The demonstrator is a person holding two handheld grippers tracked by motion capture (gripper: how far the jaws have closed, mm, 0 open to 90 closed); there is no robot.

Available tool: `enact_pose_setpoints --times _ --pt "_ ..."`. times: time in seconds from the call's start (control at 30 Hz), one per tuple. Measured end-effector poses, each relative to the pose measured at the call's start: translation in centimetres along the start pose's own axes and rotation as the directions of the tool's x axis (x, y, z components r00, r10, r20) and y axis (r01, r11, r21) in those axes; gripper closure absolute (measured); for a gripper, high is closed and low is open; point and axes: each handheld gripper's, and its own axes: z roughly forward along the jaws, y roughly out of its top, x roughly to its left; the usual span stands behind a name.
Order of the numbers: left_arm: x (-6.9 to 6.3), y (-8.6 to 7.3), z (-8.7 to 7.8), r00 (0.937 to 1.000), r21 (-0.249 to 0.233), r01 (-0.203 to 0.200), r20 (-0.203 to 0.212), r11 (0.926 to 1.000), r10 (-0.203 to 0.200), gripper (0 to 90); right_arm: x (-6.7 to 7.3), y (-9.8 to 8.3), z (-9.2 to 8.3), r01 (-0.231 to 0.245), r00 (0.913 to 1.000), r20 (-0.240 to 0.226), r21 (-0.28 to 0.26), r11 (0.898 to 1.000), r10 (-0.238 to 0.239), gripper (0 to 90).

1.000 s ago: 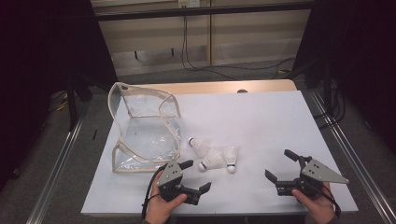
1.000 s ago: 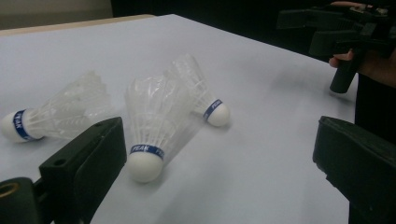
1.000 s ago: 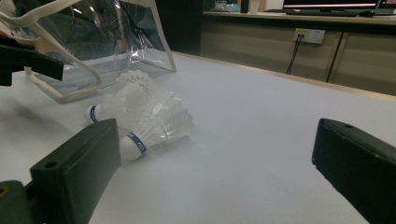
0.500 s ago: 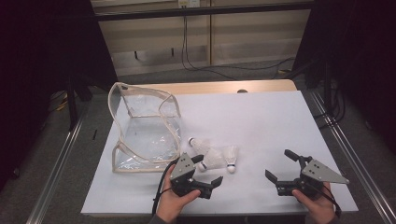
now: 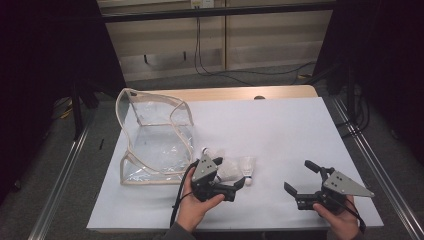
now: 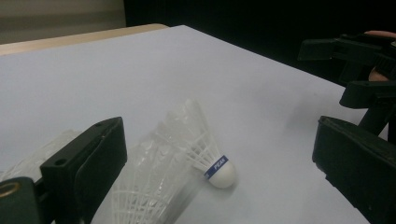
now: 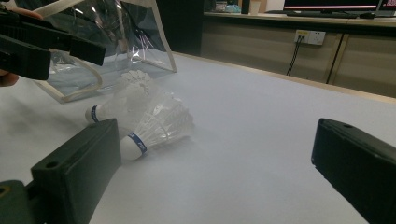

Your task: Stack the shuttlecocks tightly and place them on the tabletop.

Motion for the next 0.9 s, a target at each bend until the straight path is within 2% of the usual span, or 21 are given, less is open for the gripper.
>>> enact_pose_setpoints --times 0.3,0.6,0.9 --pt "0.2 0.5 1.0 0.9997 0.008 0.025 -0.007 0.9996 -0.025 3.1 0.0 0.0 0.0 0.001 1.0000 -0.003 -0.001 1.000 -0.001 0.8" --pt "0.5 1.2 1.7 0.9994 0.014 0.034 -0.004 0.9993 -0.033 3.0 0.0 0.0 0.0 0.002 1.0000 -0.002 -0.001 1.000 -0.002 0.9" --pt "1.2 1.9 2.5 0.9968 0.014 0.069 -0.043 0.9975 -0.068 3.4 0.0 0.0 0.0 0.003 1.0000 -0.006 0.000 1.000 -0.003 0.9"
